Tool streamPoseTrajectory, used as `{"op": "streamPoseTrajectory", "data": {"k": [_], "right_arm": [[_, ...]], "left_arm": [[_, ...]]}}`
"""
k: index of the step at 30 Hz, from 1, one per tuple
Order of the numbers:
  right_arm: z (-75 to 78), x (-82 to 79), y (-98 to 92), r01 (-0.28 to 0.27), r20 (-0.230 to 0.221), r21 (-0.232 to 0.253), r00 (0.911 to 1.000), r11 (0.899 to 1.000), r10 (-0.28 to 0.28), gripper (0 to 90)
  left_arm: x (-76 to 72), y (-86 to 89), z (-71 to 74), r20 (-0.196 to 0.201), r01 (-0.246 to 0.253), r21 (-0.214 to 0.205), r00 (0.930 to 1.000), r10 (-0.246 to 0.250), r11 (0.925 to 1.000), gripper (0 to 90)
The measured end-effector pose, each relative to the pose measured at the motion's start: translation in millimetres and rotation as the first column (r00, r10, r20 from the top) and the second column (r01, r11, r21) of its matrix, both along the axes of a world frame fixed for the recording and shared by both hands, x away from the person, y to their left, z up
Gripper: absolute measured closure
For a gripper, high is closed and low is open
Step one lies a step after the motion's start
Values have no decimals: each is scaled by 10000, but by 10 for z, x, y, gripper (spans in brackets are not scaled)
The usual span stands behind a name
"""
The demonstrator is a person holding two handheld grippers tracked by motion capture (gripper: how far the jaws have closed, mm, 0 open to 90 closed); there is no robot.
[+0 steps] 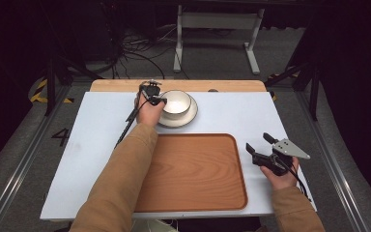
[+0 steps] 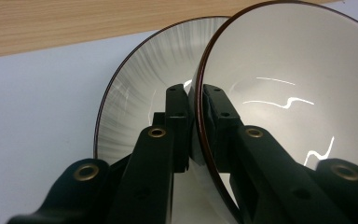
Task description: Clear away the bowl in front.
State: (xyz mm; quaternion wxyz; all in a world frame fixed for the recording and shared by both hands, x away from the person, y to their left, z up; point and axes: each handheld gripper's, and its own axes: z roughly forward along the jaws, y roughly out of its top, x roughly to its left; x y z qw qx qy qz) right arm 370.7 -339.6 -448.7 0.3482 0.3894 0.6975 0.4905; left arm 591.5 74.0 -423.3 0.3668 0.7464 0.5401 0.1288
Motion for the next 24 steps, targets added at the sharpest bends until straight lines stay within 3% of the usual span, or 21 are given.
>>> {"op": "streamPoseTrajectory", "data": {"k": [4,16,24], "right_arm": [[0,-1,1,33,16,-29,10000,10000,-33,203],[1,-4,2,38,7,-48,10000,10000,-38,203],[0,-5,2,75,6,-64,10000,10000,-75,203]], "left_arm": [[-24,1,29,121,72,-37,9999,-72,10000,823],[-77,0,116,-110,327,-334,9994,-331,9989,820],[-142,48,285,-19,472,-527,9989,-474,9975,820]]}}
